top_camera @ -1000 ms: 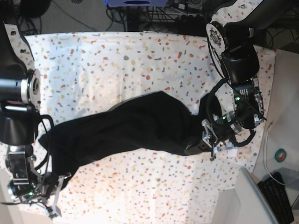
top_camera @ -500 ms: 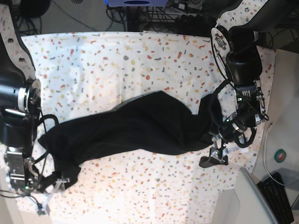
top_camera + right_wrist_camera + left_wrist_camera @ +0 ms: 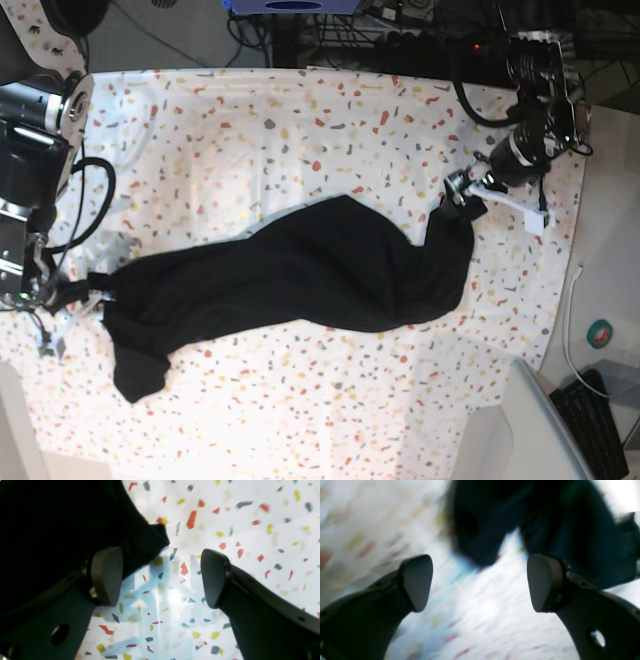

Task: Layout the t-shirt on the table in an organized manner, then fold the t-shirt properly
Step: 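Regrasp the shirt edge with the left gripper and pull it taut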

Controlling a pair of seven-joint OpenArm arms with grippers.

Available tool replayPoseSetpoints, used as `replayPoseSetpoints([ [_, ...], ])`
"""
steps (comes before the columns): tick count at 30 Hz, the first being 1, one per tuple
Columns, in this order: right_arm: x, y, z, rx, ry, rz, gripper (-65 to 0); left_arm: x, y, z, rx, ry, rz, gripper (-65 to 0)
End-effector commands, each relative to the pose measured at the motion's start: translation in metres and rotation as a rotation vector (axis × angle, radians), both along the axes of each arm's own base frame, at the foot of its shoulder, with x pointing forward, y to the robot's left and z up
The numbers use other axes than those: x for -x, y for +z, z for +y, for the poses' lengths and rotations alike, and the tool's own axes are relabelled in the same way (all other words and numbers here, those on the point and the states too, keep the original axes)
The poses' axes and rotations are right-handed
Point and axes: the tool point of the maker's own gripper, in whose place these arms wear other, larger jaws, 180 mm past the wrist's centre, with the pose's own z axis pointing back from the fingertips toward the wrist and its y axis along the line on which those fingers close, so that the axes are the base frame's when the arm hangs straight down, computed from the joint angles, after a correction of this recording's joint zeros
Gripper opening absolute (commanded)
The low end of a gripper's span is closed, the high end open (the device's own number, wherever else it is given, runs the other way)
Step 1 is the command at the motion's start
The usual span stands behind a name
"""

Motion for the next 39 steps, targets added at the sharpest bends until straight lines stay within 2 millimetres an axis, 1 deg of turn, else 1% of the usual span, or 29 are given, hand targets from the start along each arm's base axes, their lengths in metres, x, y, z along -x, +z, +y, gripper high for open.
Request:
replayPoseSetpoints([
  [1, -0.017, 0.019, -0.015, 0.017, -0.020, -0.062, -19.2, -0.005, 0.009, -0.012, -0.003, -0.041, -0.053, -9.5],
  [3, -0.017, 0.013, -0.011, 0.000, -0.022, -0.051, -19.2, 0.009, 0.000, -0.027, -0.040, -0.097, -0.046, -9.5],
  [6, -0.014, 0.000, -0.006, -0.030, -0.029, -0.035, -19.5, 0.021, -0.010, -0.047, -0.070, -0.167, -0.042, -9.5],
  [8, -0.013, -0.006, -0.004, -0.039, -0.031, -0.043, -19.7, 0.025, -0.014, -0.065, -0.071, -0.218, -0.042, -9.7],
  [9, -0.013, -0.006, -0.001, -0.044, -0.030, -0.049, -19.8, 0.027, -0.016, -0.071, -0.068, -0.233, -0.042, -9.7],
  [11, -0.014, -0.008, 0.012, -0.074, -0.002, -0.052, -21.5, 0.028, -0.016, -0.082, -0.058, -0.258, -0.051, -9.7],
  [12, -0.016, -0.006, 0.020, -0.090, 0.037, -0.063, -24.0, 0.027, -0.016, -0.087, -0.054, -0.265, -0.059, -9.7],
  [13, -0.011, -0.006, 0.027, -0.114, 0.072, -0.060, -26.7, 0.026, -0.015, -0.092, -0.050, -0.276, -0.068, -9.7],
  [14, -0.010, -0.001, 0.032, -0.134, 0.095, -0.070, -28.7, 0.024, -0.015, -0.096, -0.045, -0.284, -0.073, -9.7],
  [15, -0.010, 0.004, 0.035, -0.159, 0.098, -0.086, -29.1, 0.022, -0.014, -0.098, -0.045, -0.286, -0.080, -9.7],
  [17, -0.011, 0.007, 0.038, -0.196, 0.076, -0.105, -29.0, 0.009, -0.009, -0.104, -0.041, -0.292, -0.109, -9.7],
  [19, -0.011, 0.002, 0.037, -0.208, 0.047, -0.086, -29.0, -0.003, -0.008, -0.117, -0.015, -0.291, -0.121, -9.7],
  [20, -0.014, 0.001, 0.038, -0.215, 0.035, -0.086, -29.3, -0.009, -0.007, -0.120, -0.009, -0.290, -0.129, -9.7],
  [22, -0.016, -0.005, 0.040, -0.236, 0.016, -0.077, -29.7, -0.018, -0.010, -0.127, 0.008, -0.280, -0.127, -9.7],
  [23, -0.014, -0.010, 0.042, -0.248, 0.006, -0.069, -31.7, -0.021, -0.014, -0.130, 0.019, -0.273, -0.118, -9.7],
  [24, -0.013, -0.014, 0.043, -0.257, 0.001, -0.061, -35.3, -0.024, -0.018, -0.133, 0.027, -0.268, -0.109, -9.7],
  [25, -0.011, -0.017, 0.044, -0.262, 0.000, -0.053, -40.2, -0.027, -0.022, -0.136, 0.035, -0.263, -0.099, -9.7],
  [26, -0.009, -0.019, 0.045, -0.267, 0.001, -0.047, -46.7, -0.029, -0.026, -0.138, 0.042, -0.261, -0.088, -9.7],
  [27, -0.008, -0.019, 0.045, -0.269, -0.002, -0.047, -55.1, -0.032, -0.030, -0.142, 0.053, -0.256, -0.077, -9.7],
  [28, -0.006, -0.021, 0.045, -0.269, -0.003, -0.042, -65.0, -0.037, -0.033, -0.148, 0.066, -0.253, -0.071, -9.7],
  [29, -0.001, -0.025, 0.044, -0.268, -0.004, -0.034, -65.0, -0.040, -0.035, -0.151, 0.074, -0.249, -0.065, -10.0],
  [30, 0.000, -0.024, 0.042, -0.261, -0.004, -0.037, -65.0, -0.043, -0.038, -0.153, 0.079, -0.247, -0.059, -12.2],
  [31, 0.003, -0.025, 0.041, -0.253, 0.000, -0.035, -65.0, -0.046, -0.038, -0.155, 0.083, -0.245, -0.057, -16.5],
  [32, 0.008, -0.027, 0.040, -0.246, 0.005, -0.018, -65.0, -0.049, -0.040, -0.155, 0.084, -0.244, -0.054, -22.5],
  [34, 0.013, -0.025, 0.038, -0.228, 0.018, -0.005, -65.0, -0.055, -0.043, -0.156, 0.086, -0.242, -0.042, -40.5],
  [36, 0.015, -0.021, 0.036, -0.209, 0.028, -0.007, -65.0, -0.061, -0.044, -0.157, 0.090, -0.244, -0.034, -63.0],
  [37, 0.016, -0.020, 0.035, -0.202, 0.031, -0.009, -65.0, -0.062, -0.041, -0.159, 0.097, -0.253, -0.029, -65.0],
  [39, 0.017, -0.017, 0.033, -0.190, 0.039, -0.003, -65.0, -0.065, -0.029, -0.161, 0.105, -0.276, -0.028, -65.0],
])
